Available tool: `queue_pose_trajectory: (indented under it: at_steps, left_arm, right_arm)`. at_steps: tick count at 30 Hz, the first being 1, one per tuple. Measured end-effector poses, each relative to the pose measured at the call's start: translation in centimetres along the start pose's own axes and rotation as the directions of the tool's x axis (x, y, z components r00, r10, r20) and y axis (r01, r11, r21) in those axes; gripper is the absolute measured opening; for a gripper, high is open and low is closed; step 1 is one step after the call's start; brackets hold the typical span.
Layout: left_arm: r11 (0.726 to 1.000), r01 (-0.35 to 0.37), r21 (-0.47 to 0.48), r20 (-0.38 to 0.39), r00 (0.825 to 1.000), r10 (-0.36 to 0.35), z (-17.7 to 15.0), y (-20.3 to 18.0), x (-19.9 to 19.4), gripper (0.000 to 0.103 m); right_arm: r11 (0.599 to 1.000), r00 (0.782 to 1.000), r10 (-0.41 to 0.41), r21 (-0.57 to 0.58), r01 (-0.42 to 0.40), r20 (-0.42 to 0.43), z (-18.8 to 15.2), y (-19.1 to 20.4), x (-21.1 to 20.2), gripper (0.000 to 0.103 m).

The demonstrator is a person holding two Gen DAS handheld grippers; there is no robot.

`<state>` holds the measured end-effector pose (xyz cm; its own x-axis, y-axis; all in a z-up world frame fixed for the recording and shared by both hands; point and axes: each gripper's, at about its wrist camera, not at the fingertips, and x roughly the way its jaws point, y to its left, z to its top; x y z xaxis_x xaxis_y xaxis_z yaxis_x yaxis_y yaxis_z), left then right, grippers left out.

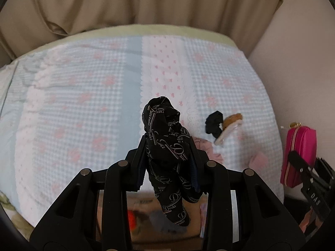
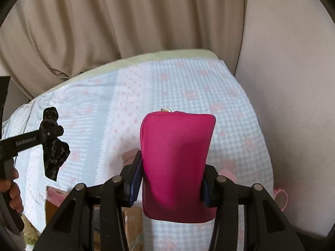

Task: Organize soft objects
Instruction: 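Carry both items over the box and open both tools to drop them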

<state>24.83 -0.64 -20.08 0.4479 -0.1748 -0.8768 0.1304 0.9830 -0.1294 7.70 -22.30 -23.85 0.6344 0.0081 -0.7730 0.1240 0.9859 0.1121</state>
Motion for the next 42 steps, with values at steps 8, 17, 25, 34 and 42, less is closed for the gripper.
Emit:
queue_pose_trajectory:
  at_steps: [8, 17, 25, 34, 42]
  left_arm:
    - [1.0, 0.018, -0.011, 0.067, 0.998, -0.018, -4.4, 1.8, -8.2, 0.031]
    - [0.999, 0.037, -0.025, 0.079, 0.996, -0.035, -11.1, 6.2, -13.5, 0.031]
    - [0.999, 0.031, -0.036, 0.055, 0.998, -0.029, -16.7, 10.6, -14.0, 0.031]
    - [0.999, 0.024, -0.033, 0.032, 0.999, -0.023, -19.7, 13.0, -9.7, 0.031]
    - [0.999, 0.016, -0.031, -0.039, 0.999, -0.017, -21.0, 14.0, -1.6, 0.031]
  right_arm:
    - [0.999, 0.997, 0.03, -0.033, -0.028, 0.075, -1.4, 3.5, -7.2, 0.042]
    - [0.996, 0.996, 0.065, -0.073, -0.06, 0.066, -6.7, 10.0, -10.7, 0.042]
    - [0.994, 0.996, 0.09, -0.064, -0.089, 0.0, -11.6, 14.1, -10.3, 0.042]
    - [0.99, 0.989, 0.126, -0.049, -0.13, -0.083, -15.1, 17.6, -6.3, 0.042]
    - [0.986, 0.976, 0.144, -0.062, -0.156, -0.164, -17.0, 18.5, 1.3, 0.042]
